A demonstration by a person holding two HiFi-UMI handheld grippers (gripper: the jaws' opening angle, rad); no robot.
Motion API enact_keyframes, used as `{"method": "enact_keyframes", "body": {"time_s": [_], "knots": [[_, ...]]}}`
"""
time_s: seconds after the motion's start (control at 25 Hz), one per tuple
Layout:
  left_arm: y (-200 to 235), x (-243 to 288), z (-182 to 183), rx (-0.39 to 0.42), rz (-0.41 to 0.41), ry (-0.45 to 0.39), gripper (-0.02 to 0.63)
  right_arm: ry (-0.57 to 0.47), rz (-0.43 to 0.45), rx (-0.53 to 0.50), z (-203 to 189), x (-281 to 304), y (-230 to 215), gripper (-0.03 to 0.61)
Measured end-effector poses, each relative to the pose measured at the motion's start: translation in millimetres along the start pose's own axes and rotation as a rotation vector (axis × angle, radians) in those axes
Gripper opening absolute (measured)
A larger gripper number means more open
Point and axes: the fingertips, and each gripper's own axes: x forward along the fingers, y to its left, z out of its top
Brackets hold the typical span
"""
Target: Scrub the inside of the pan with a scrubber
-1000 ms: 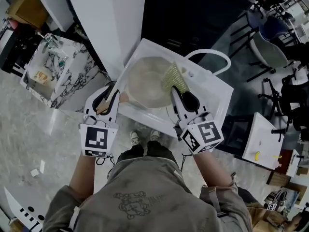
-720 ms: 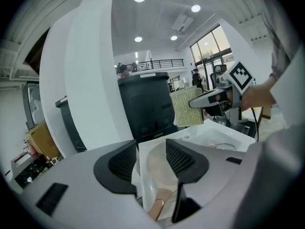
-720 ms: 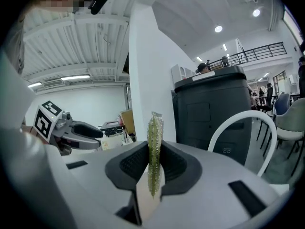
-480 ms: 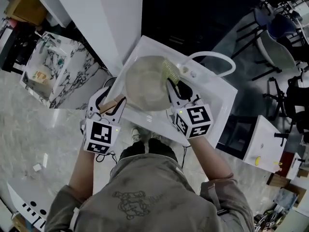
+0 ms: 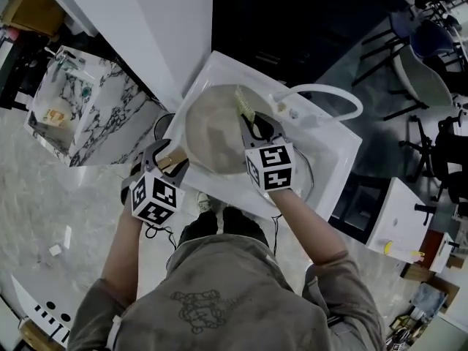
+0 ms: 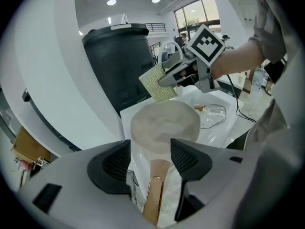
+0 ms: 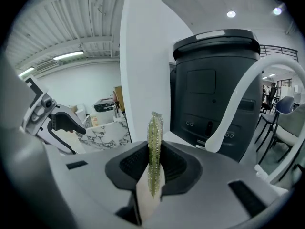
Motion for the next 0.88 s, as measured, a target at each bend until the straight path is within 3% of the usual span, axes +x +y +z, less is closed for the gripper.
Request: {"method": "enact_keyframes", "body": {"time_s": [0.12, 0.32, 0.56, 0.88], "knots": [[-3.0, 14.3, -13.0, 0.006, -0.03, 0.049, 0.25, 0.036, -0.024, -0.012, -13.1, 18.6, -8.1, 0.071], [-1.1, 30.9, -27.3, -0.049, -0.056, 0.064, 0.25, 0.081, -0.054, -0.028, -30.1, 45.9, -22.9, 0.071], [-8.0, 49.5, -56.5, 0.038, -0.095, 0.196, 0.255, 0.12, -0.117, -0.04, -48.9, 73.5, -45.2, 0.071], [-18.5, 71.6, -91.9, 0.087, -0.161, 0.319, 0.258, 0.212, -0.17, -0.049, -80.8, 102.2, -55.5, 0.071]]}}
